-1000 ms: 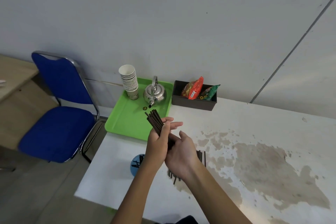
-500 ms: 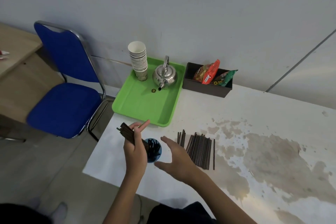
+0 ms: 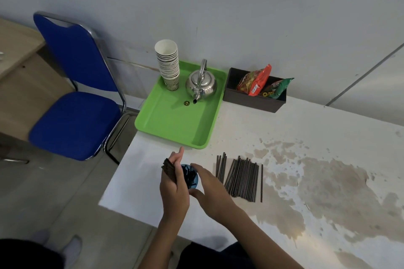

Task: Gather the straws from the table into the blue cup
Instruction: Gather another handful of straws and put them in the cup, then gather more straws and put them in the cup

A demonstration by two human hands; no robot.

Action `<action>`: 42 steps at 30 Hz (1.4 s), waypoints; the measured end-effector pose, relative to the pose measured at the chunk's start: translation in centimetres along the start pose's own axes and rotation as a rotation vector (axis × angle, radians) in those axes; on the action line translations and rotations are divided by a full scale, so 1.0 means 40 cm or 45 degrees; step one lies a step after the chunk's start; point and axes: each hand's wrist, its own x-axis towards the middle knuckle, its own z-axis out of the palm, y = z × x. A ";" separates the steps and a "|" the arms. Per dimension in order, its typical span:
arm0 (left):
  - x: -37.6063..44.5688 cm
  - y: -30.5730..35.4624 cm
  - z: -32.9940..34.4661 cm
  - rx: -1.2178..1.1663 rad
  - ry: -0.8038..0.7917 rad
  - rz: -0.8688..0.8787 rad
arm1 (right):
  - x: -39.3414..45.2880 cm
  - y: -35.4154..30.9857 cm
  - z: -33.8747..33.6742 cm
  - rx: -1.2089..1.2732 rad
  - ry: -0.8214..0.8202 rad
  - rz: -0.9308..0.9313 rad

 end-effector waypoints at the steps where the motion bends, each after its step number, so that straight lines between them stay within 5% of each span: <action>1: -0.001 -0.008 0.001 0.050 -0.011 0.027 | 0.001 0.002 0.001 0.001 0.005 -0.003; 6: -0.004 -0.019 -0.014 0.208 -0.004 0.144 | 0.001 0.007 0.008 -0.002 0.017 -0.002; 16: 0.000 -0.032 -0.055 0.612 -0.163 -0.008 | -0.008 0.020 0.015 -0.007 0.051 0.008; 25: -0.002 -0.011 -0.062 0.120 -0.248 -0.291 | -0.013 0.017 0.014 -0.014 0.066 -0.007; 29: -0.001 -0.022 -0.067 0.136 -0.273 -0.337 | -0.011 0.021 0.014 -0.018 0.073 -0.031; 33: -0.006 0.001 -0.080 0.231 -0.218 -0.205 | -0.015 0.010 0.007 -0.123 0.091 -0.081; 38: -0.001 -0.009 -0.106 0.653 -0.275 0.247 | -0.024 -0.011 0.003 -0.440 0.107 -0.308; 42: 0.004 -0.031 -0.111 0.913 -0.368 0.241 | -0.027 0.016 0.018 -0.781 0.072 -0.397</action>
